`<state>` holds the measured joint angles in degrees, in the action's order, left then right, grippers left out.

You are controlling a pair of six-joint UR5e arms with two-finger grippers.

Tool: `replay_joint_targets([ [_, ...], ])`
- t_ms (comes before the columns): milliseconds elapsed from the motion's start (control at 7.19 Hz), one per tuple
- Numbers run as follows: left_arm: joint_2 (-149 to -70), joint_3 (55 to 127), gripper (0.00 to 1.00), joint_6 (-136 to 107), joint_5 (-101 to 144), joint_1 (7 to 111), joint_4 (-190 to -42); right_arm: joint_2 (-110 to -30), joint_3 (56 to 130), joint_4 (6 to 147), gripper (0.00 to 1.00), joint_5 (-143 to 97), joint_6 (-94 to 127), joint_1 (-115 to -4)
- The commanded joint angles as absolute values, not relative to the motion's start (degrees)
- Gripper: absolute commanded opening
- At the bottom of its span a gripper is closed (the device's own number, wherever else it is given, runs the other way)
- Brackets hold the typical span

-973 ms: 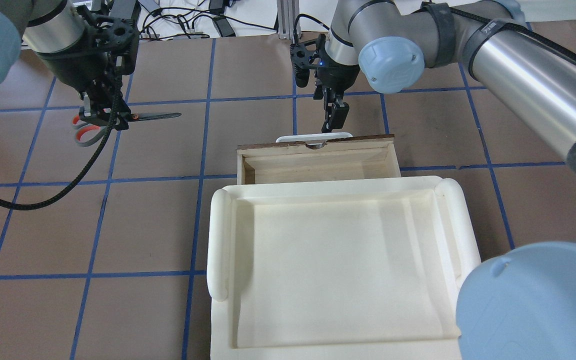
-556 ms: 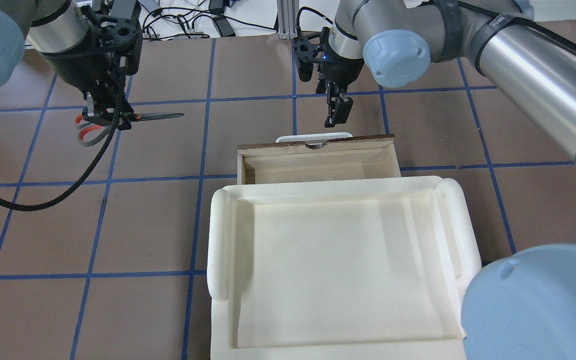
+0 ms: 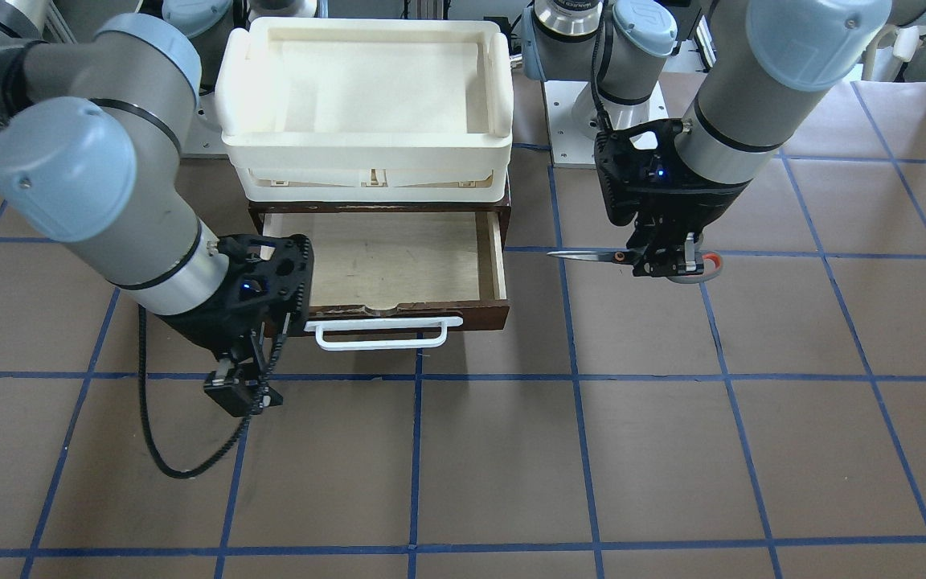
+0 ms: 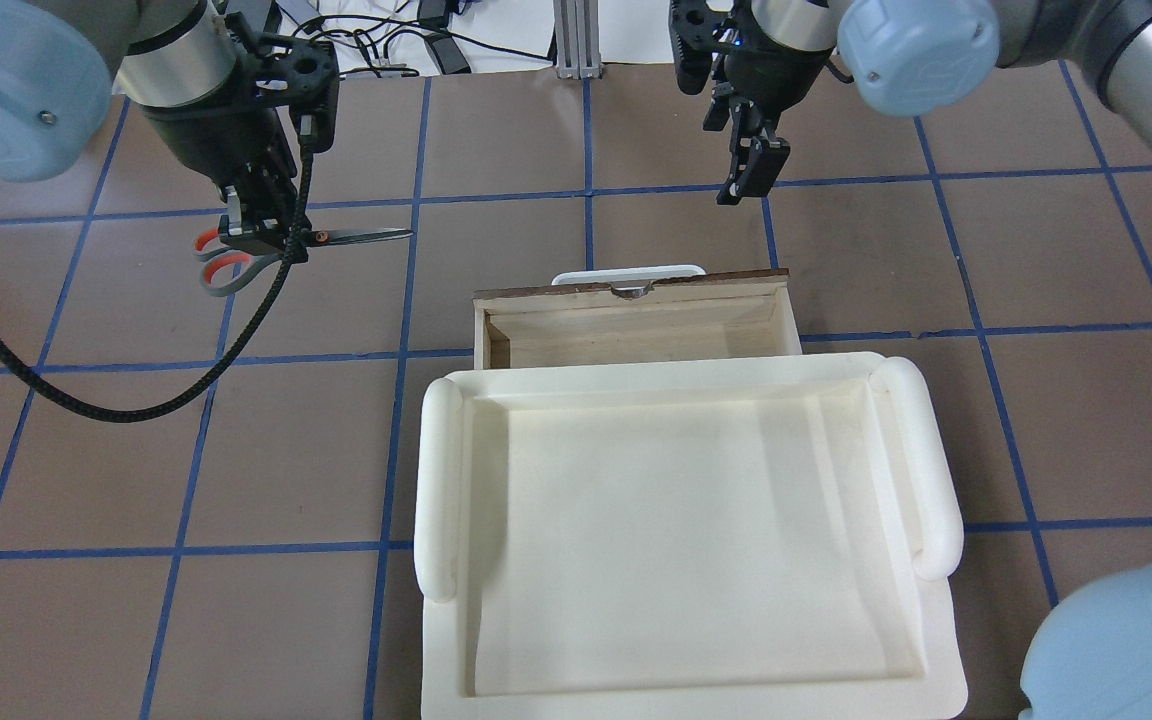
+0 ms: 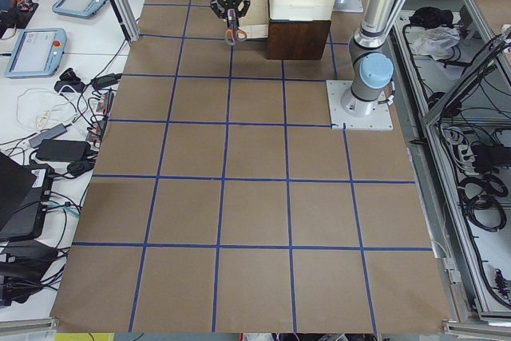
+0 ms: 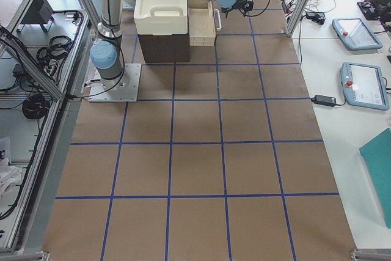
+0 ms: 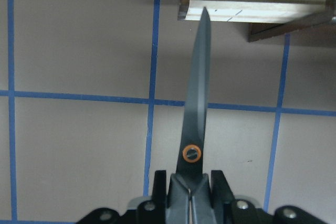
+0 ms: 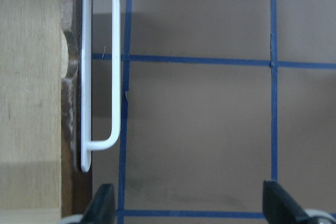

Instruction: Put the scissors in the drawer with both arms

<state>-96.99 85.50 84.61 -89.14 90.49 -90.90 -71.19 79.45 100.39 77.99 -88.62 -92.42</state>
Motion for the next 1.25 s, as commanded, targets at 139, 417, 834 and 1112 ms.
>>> replay_joint_targets([
  [139,-101.32,81.05,0.0,75.28,-87.54,99.2,-90.7,-78.56,80.16,93.52,1.0,79.63,-88.59,-83.43],
  [417,-104.57,78.06,0.0,68.07,-87.8,105.09,-90.62,-79.72,80.24,93.6,1.0,78.84,-84.67,-82.18],
  [834,-108.19,76.56,0.0,61.54,-87.89,110.19,-90.09,-79.54,80.42,94.66,1.0,73.77,-73.69,-81.39],
  [1112,-109.85,76.2,0.0,57.16,-87.46,114.32,-89.3,-79.89,80.42,94.4,1.0,73.74,-60.99,-80.77],
])
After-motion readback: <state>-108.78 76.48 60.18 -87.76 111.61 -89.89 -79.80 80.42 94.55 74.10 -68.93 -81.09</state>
